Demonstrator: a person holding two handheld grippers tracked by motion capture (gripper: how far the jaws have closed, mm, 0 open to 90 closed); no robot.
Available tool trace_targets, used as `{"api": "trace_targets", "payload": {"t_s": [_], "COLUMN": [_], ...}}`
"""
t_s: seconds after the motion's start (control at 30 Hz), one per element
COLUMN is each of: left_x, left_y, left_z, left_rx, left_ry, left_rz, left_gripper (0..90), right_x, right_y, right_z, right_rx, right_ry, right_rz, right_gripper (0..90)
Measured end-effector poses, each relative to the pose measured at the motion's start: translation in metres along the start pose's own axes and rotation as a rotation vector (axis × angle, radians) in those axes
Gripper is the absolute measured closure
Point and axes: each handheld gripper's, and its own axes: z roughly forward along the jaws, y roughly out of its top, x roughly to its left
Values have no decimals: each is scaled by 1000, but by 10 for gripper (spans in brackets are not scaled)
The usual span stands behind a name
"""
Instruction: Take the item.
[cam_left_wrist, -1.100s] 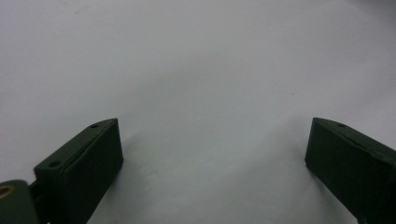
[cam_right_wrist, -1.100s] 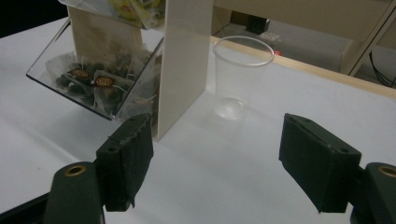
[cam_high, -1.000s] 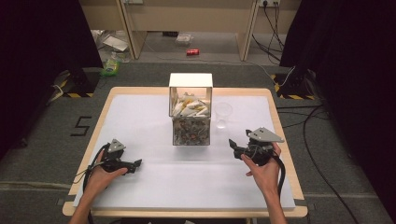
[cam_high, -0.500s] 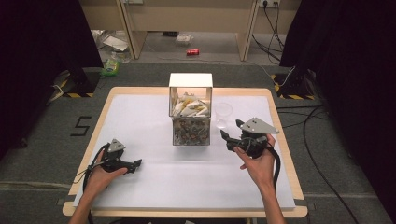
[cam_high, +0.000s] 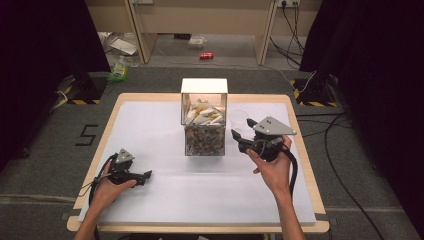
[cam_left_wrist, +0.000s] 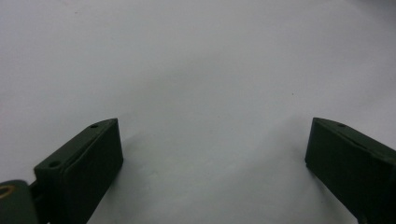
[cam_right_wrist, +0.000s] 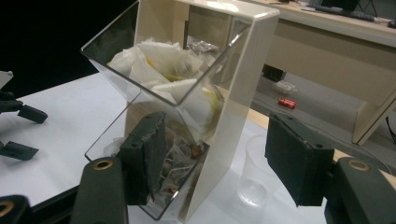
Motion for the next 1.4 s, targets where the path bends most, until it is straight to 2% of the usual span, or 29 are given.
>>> {"api": "trace_targets", "payload": {"t_s": [0.4, 0.53, 0.57, 0.77, 0.87, 1.07, 1.4], "left_x": [0, 0, 0, 0, 0, 0, 0], "left_y": [0, 0, 0, 0, 0, 0, 0], "left_z": [0, 0, 0, 0, 0, 0, 0], "left_rx": [0, 0, 0, 0, 0, 0, 0], "left_ry": [0, 0, 0, -1, 0, -1, -1], "left_rz": [0, 1, 1, 0, 0, 0, 0], "left_gripper": [32, 32, 32, 32, 32, 33, 33], "right_x": [10, 13, 14, 17, 17, 19, 13], "right_y": [30, 39, 43, 51, 53, 57, 53], "right_z": [17, 26, 31, 47, 52, 68, 87], "right_rx": [-2, -9, -5, 15, 23, 60, 85], "right_ry": [40, 58, 74, 91, 106, 111, 118], "right_rz": [-74, -78, -83, -101, -90, -108, -103], "right_gripper": [475, 491, 497, 501, 501, 503, 513]}}
